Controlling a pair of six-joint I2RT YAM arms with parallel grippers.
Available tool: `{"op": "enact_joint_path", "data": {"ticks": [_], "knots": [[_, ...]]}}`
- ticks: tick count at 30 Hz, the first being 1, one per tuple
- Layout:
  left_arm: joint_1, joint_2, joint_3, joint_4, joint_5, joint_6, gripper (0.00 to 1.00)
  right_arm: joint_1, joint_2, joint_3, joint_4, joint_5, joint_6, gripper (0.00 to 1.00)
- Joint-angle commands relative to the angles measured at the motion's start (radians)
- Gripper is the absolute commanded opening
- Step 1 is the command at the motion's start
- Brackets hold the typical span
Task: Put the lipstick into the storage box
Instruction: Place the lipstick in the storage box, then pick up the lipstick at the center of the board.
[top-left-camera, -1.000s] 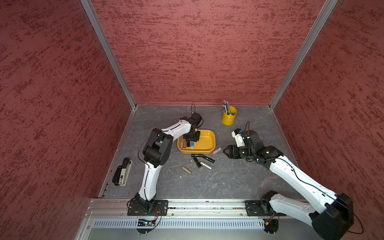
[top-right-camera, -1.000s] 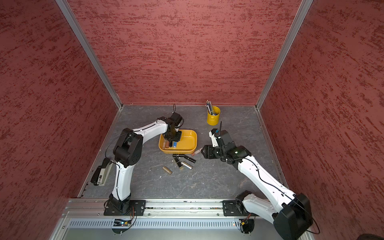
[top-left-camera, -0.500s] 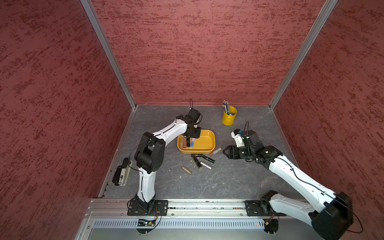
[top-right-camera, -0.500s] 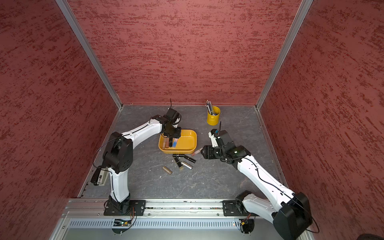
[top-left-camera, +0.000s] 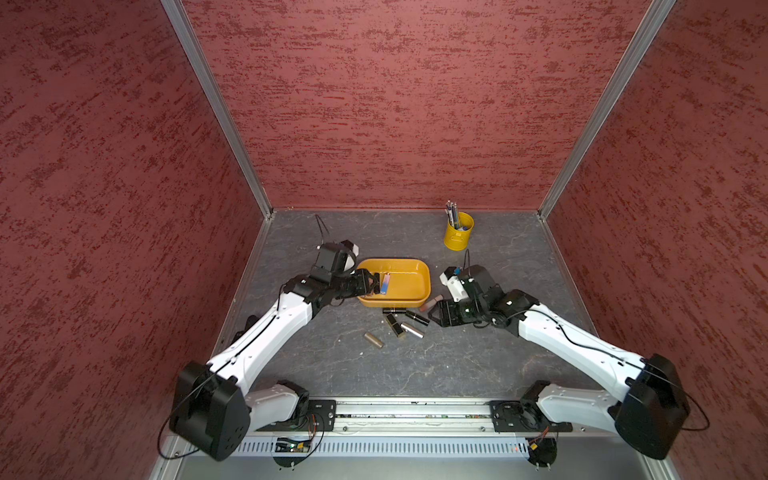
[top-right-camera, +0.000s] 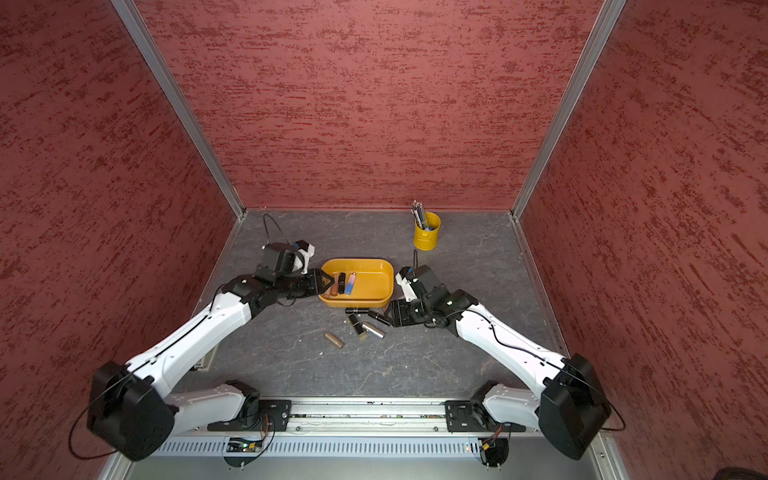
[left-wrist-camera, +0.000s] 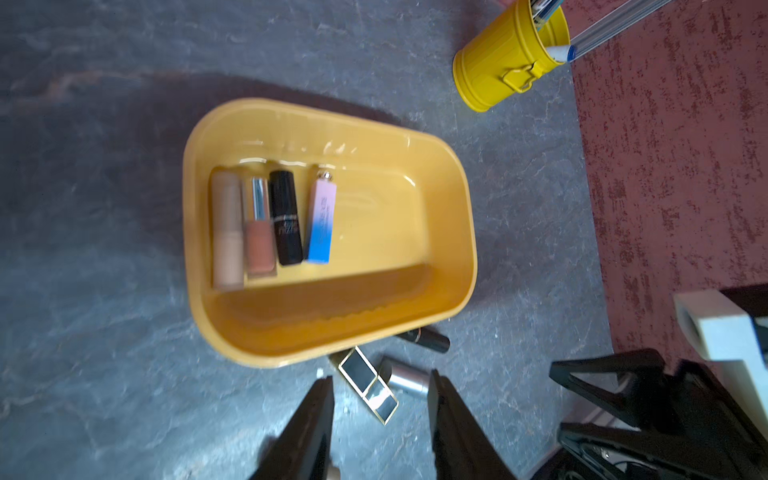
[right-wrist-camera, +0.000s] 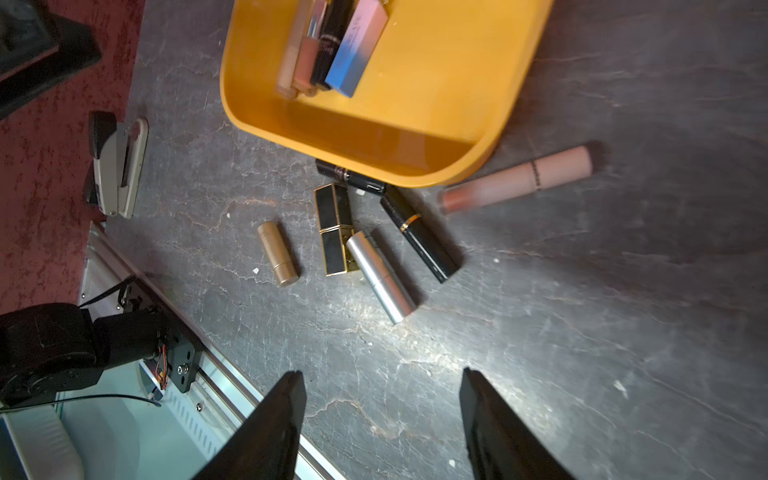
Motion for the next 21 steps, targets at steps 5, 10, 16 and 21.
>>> {"op": "enact_joint_path", "data": {"ticks": [5,10,16,21], "knots": [[0.054,-0.316,-0.159,-0.041,0.017,-0.111,0.44,0.201,0.215,0.157,0.071,0.054,0.011,0.63],[0.078,-0.448,-0.223,-0.091,-0.016,-0.145,0.46,0.335,0.412,0.32,0.01,0.117,-0.041,0.63],[0.09,-0.58,-0.256,-0.172,-0.096,-0.178,0.47,0.399,0.574,0.458,-0.049,0.166,-0.082,0.62],[0.111,-0.646,-0.245,-0.243,-0.114,-0.165,0.49,0.416,0.656,0.52,-0.092,0.21,-0.106,0.59]]}}
